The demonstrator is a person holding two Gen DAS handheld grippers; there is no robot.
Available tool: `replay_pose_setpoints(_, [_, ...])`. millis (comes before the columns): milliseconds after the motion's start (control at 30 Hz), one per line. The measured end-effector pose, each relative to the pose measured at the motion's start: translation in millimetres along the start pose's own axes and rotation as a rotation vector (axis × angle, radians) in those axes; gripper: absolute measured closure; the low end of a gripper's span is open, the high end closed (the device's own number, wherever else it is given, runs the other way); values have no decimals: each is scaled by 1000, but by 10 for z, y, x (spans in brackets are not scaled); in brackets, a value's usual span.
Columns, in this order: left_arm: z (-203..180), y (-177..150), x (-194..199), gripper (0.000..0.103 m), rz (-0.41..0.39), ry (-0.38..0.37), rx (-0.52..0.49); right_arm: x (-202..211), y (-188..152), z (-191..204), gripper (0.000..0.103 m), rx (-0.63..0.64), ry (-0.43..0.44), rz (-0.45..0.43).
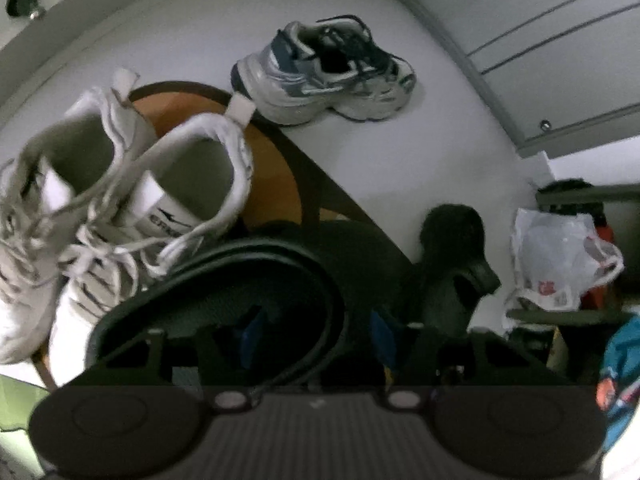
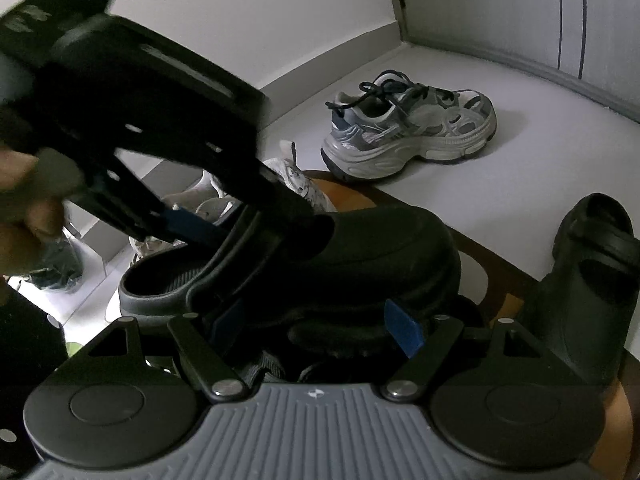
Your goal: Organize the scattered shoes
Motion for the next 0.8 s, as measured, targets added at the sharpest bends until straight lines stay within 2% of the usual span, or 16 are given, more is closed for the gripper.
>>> replay_pose_setpoints(33, [-21,-28,-61,48,16,-8,7,-1,-13,-7,21,-6,-7,5])
replay_pose_setpoints(133, [-110,-100,-159,64,22,-22,-21,-4,-64,17,21,13,-23,22])
replay_pose_setpoints(300, [-248,-195,-115,83,14,-69,-138,21,-79,18,21,32,-53,29])
replay_pose_setpoints(367, [-286,-175,-35,87,-7,-73,-198,91,-10,-19,21,37,-66,15])
replay_pose_setpoints(433, [-294,-155,11,89,-2,-90,-223,164,72,-58,21,40,-76,-2])
replay_pose_setpoints(500, [-304,-149,25,89,38,-114,-246,241,171,-99,21,46,-88,-20])
replay_pose_setpoints(633, [-394,-96,113,89,70,-148,-356,370,301,-147,21,64,-98,-46])
replay_pose_setpoints(800, [-642,-89,321,89,47,-166,-539,502,363,-163,15,107,-114,-61])
Point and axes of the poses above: each gripper's, at about its wrist camera, not at the fingertips, and x roughly against the way its jaws point, z to its left, y to its top, the point moved 5 cm from there along -x, roughly the way its jaws point, and after that the axes turned 10 degrees about -z, right-handed, at the moved point
